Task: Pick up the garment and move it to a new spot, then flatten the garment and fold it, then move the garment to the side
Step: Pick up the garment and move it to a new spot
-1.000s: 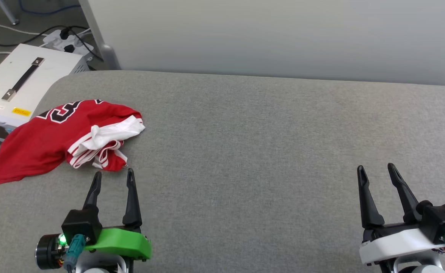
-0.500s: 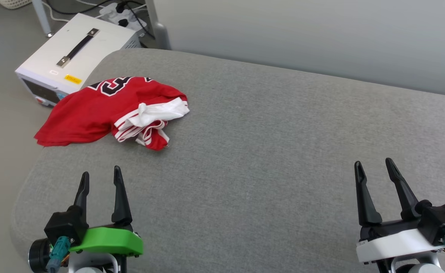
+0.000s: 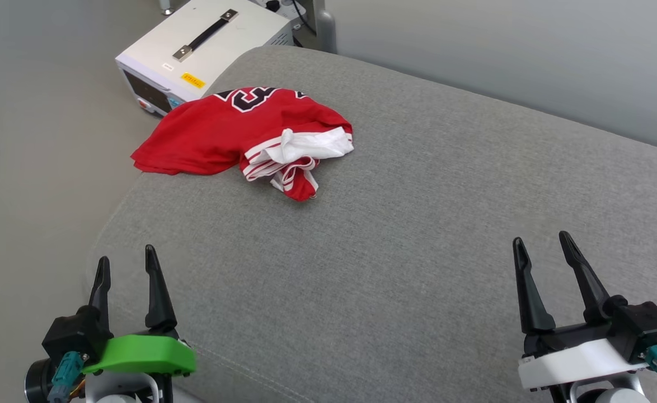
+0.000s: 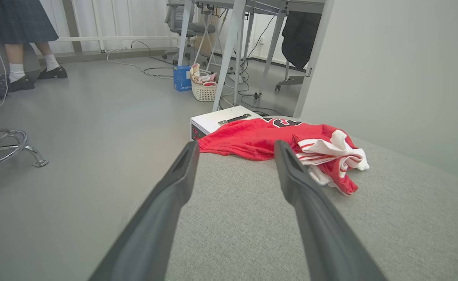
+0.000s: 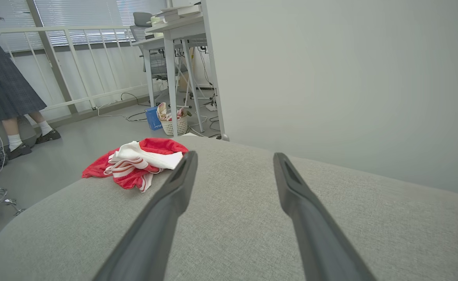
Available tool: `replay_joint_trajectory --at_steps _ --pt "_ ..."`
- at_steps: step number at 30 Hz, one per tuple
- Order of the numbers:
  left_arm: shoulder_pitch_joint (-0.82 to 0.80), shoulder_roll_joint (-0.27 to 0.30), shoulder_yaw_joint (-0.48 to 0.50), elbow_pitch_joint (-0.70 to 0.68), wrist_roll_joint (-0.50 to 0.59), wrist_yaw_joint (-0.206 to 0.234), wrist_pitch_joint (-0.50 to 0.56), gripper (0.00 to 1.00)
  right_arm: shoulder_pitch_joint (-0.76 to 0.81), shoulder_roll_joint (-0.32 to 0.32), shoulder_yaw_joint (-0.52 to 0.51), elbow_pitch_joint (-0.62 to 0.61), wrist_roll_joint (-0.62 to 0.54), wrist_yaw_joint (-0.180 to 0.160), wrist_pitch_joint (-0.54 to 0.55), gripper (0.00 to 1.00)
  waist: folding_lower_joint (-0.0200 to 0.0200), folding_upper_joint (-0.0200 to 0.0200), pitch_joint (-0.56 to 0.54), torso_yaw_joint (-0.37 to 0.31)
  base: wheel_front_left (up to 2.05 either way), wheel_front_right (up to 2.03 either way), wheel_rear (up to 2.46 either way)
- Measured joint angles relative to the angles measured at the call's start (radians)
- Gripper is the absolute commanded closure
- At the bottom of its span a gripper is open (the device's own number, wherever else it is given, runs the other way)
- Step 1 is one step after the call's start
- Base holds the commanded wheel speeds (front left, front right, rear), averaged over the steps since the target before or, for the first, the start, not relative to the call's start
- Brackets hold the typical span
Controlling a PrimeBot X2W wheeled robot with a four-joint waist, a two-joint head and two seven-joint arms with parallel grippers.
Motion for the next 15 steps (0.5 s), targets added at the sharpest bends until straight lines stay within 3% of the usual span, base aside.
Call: replay_joint_trajectory --at_steps 9,15 --pt "-0.002 0.0 0.022 0.014 -0.016 -0.015 0.0 0.0 -0.001 0.0 0.004 0.0 -0.004 0.0 0.0 0.0 0.0 0.0 0.018 0.038 0.0 0.0 0.0" --pt "-0.146 0.003 0.105 0.045 -0.024 -0.103 0.0 0.0 -0.027 -0.005 0.027 -0.011 -0.029 0.0 0.0 0.0 0.0 0.0 0.049 0.023 0.0 0.0 0.0"
